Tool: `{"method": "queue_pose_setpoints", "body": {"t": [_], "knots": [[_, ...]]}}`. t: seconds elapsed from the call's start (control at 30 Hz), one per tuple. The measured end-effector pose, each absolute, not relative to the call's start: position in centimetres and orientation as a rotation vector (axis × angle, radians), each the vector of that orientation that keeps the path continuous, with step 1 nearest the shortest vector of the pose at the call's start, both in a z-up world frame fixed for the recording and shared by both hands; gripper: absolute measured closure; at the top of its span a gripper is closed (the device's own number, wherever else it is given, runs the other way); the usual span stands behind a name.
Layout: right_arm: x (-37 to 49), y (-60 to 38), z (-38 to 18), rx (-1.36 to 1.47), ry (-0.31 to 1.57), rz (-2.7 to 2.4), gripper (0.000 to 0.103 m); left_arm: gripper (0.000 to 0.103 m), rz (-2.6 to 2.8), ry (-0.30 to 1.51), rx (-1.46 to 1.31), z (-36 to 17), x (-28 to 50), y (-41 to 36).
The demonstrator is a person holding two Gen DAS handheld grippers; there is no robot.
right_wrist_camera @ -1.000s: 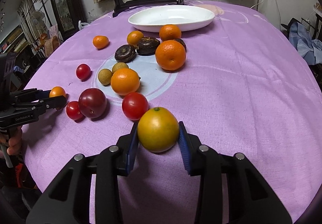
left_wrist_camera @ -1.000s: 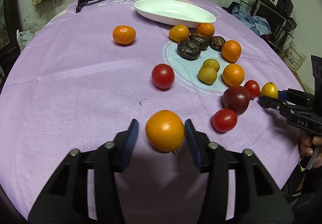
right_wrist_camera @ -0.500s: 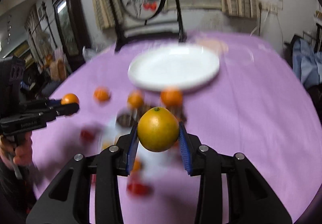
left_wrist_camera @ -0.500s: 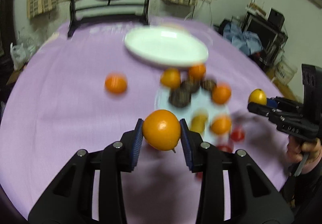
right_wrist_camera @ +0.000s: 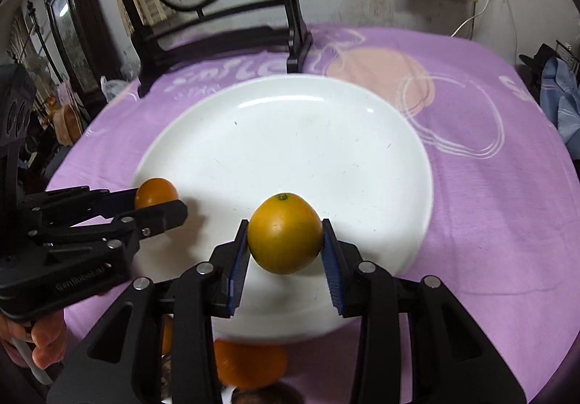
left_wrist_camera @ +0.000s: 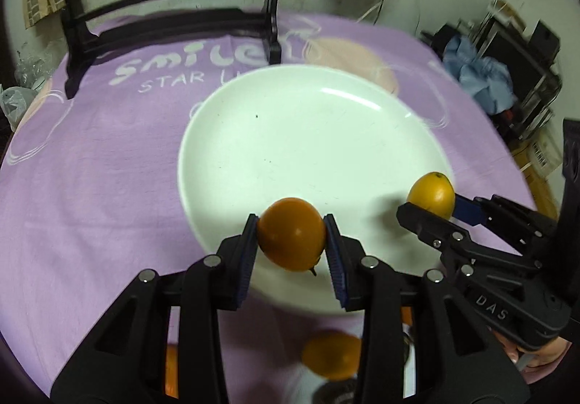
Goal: Organize fruits
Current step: 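Carry both fruits over the white plate and open both tools to release them, then move both tools back toward the fruit group near the red tomatoes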
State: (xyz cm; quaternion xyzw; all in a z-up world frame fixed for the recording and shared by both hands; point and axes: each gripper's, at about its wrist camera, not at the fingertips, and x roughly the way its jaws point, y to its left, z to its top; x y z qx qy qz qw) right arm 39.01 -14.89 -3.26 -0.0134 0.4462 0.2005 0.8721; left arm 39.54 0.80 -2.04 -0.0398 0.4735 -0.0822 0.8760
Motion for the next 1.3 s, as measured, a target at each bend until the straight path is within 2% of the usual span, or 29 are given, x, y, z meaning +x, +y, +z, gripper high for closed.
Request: {"method": "queue_pose_setpoints", "body": {"t": [0.23,0.3,0.37,0.43,0.63,0.9,1.1,1.3], "knots": [[39.4,-14.2,-4.0,-0.057,0.960,0.429,0.064,0.066,-0.178,1.030,-0.071,-4.0,41.0,0.2],[39.2,-14.3,-3.8,-0.064,0.956,0.423,0.060,0.065,-0.171,1.032,-0.073,-4.1,41.0,0.1],[38.5,-14.8,-2.9,-0.058,0.943,0.414,0.057,0.056,-0.146,1.021,-0.067,-3.7,40.6,0.2],[36.7,-15.7,-1.3,-0.049,0.900,0.418,0.055,0.037,-0.121,1.000,-0.064,-2.8,39.6,0.5],[28.2,-18.1,0.8,-0.049,0.820,0.483,0.048,0.006,-0.082,0.843,-0.112,2.1,31.6,3.3],[16.4,-19.6,-2.1,-0.058,0.825,0.551,0.045,0.005,-0.076,0.808,-0.138,0.0,18.4,5.9],[14.2,-19.0,-3.0,-0.089,0.852,0.565,0.045,0.006,-0.191,0.816,-0.115,-3.2,11.2,5.2],[14.8,-18.3,-4.2,-0.122,0.911,0.512,0.045,0.006,-0.269,0.776,-0.044,-3.8,8.8,3.2]]}}
